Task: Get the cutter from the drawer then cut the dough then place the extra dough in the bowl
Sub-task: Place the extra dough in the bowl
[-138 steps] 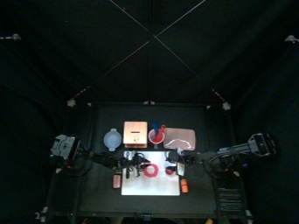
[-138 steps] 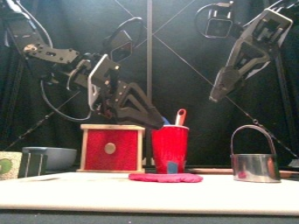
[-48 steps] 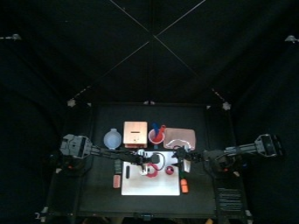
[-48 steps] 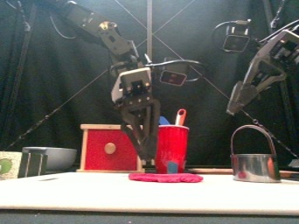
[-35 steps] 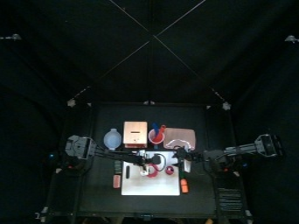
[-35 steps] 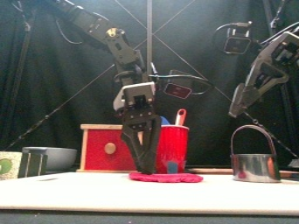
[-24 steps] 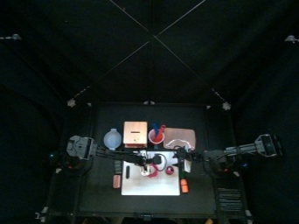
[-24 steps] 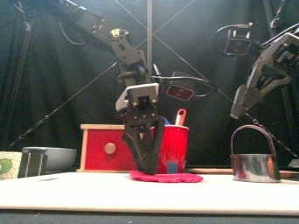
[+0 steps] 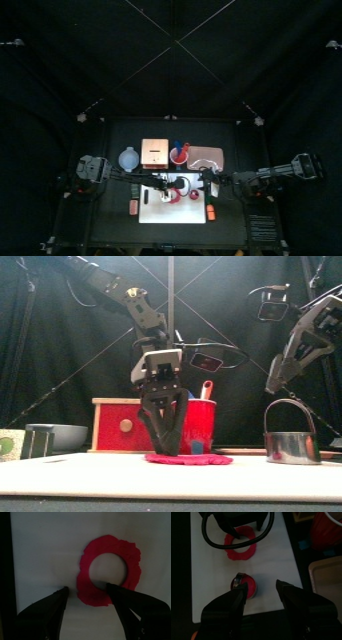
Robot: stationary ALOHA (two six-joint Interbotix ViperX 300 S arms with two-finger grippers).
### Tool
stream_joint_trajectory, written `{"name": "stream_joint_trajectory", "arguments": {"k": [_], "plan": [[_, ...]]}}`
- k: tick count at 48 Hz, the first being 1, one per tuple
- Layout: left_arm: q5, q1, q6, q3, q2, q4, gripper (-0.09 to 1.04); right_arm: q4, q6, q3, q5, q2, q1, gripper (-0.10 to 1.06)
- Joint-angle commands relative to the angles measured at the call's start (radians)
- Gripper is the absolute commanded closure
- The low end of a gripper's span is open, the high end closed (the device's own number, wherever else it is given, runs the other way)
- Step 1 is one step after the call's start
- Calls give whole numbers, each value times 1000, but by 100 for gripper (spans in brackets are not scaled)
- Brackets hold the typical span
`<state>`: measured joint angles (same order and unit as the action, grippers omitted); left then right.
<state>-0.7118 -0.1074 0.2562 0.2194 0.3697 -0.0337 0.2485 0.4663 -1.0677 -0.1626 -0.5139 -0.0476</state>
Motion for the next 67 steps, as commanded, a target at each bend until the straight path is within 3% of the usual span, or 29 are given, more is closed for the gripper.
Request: {"name": "stream_joint_trajectory", "arguments": {"k": [1,11,67], "plan": [[-3,5,0,-28,-32,-18,2,-2,2,9,8,-12,2,12],[-3,15,11,-49,-46,-11,8,-8,2,9,8,-12,2,12],[5,15,49,-20,2,9,9,-32,2,-9,6,-12,2,12]]}}
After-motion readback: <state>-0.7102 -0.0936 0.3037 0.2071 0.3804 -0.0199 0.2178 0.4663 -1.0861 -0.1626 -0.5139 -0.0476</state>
